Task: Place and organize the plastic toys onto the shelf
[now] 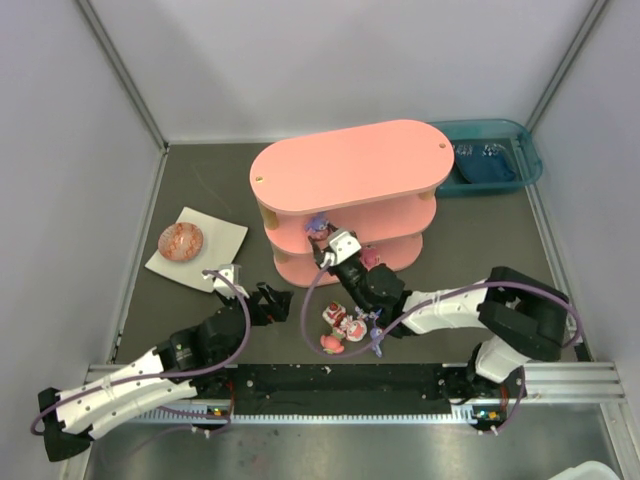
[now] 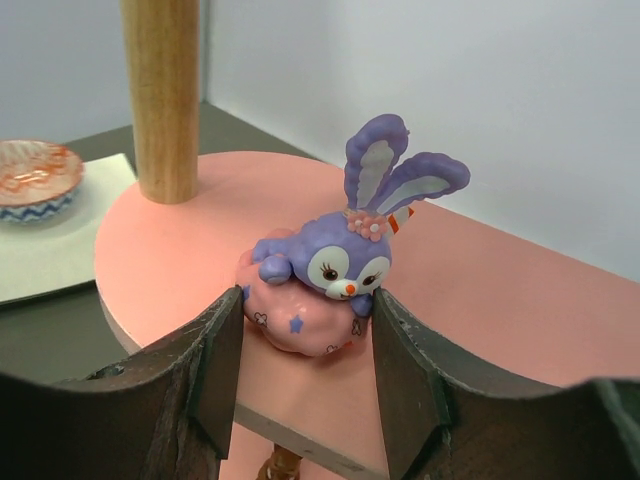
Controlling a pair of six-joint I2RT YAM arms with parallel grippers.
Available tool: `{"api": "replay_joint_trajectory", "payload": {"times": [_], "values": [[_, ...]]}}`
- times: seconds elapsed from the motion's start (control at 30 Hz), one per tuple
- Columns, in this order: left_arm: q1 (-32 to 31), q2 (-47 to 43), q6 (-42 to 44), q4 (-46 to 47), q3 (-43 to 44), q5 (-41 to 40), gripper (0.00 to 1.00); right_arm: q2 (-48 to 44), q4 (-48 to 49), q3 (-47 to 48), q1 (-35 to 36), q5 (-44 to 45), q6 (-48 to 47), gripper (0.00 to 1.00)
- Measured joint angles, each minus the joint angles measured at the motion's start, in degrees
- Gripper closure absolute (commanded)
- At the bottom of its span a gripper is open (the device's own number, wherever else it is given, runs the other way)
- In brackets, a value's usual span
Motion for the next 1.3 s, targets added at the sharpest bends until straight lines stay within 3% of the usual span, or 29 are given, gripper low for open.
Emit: {"api": "replay_joint_trajectory", "payload": {"times": [0.4, 1.0, 1.1, 1.23, 1.3], "values": [[0.0, -2.0, -0.2, -0.7, 0.0, -0.3, 0.01, 14.1, 10.4, 12.8, 9.4, 27.9, -20.4, 0.62], [0.0, -2.0, -0.4, -1.9, 0.0, -0.4, 0.01, 15.0, 12.2, 13.9, 11.6, 36.4, -25.2, 0.60], [0.0, -2.0, -0.4, -1.9, 0.0, -0.4, 0.01, 15.0, 12.2, 13.9, 11.8, 36.9, -25.1, 0.51], [0.0, -2.0, -0.4, -1.9, 0.0, -0.4, 0.01, 15.0, 12.5, 13.9, 11.9, 37.4, -24.5, 0.31], [0.0, -2.0, -0.4, -1.9, 0.0, -0.4, 0.01, 15.0, 13.1, 13.9, 11.9, 37.7, -24.0, 0.27]]}}
